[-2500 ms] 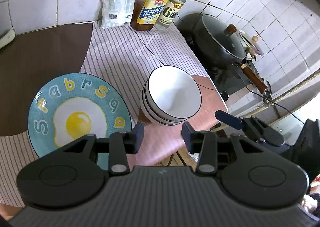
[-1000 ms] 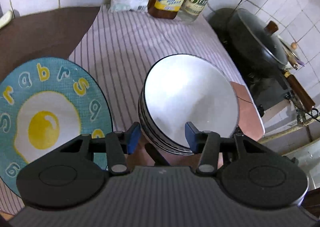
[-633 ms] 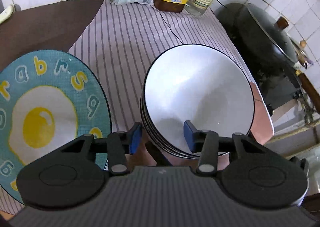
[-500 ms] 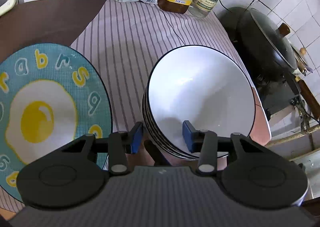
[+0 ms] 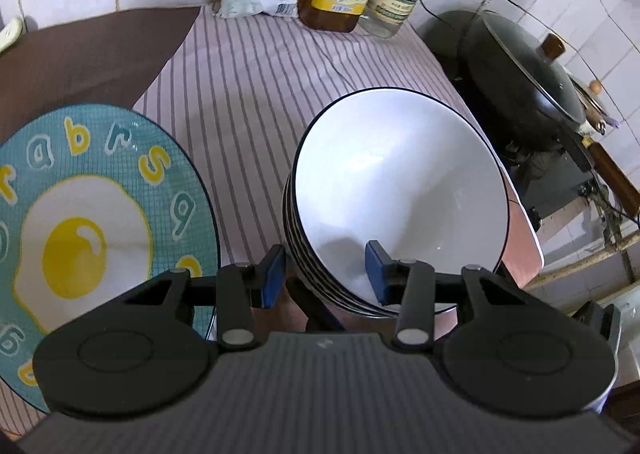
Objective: Organize plates and bowls
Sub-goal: 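Lift the bowl stack with the left gripper and carry it over the plates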
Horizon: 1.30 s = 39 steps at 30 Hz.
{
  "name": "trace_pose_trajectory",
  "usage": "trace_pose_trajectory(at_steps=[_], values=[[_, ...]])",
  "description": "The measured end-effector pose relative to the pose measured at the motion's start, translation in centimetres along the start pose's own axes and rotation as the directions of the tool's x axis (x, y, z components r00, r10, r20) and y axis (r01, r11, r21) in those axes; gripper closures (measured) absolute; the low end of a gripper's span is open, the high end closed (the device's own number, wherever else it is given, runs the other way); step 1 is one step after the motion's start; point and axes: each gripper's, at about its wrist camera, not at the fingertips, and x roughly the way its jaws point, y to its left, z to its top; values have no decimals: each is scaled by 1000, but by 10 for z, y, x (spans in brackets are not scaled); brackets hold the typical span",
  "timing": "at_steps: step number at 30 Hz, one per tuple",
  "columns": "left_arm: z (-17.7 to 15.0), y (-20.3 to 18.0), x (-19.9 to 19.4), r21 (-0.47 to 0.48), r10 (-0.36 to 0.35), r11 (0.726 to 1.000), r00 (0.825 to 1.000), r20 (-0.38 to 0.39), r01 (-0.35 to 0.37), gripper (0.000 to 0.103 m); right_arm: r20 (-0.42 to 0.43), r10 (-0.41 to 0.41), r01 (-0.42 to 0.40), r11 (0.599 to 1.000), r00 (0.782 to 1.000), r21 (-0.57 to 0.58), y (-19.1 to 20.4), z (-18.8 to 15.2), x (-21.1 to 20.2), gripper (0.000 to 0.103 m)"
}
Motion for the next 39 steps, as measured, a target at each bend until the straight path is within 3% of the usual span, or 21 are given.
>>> trace_pose_trajectory(at_steps=[9,17,29,34,39], values=[[14,-11,-41,78,-24,997,1000,17,22,61,63,-32,34,999,997,-32,13,28,-24,3],[19,5,-99,86,-46,996,995,85,39,61,100,18,-9,996,995,-85,38,71,-40,3],[12,77,-159,-17,54,998,991,125,-53,62,99,151,-140,984,984,-112,114,98,-18,3],[4,109,-163,-85,85,993,992,98,-77,61,63,216,-206,970,974,-127,134,93,-3,3],[-3,132,-153,-113,97,990,992,79,-87,62,30,228,-223,967,973,-120,148,83,12,3]])
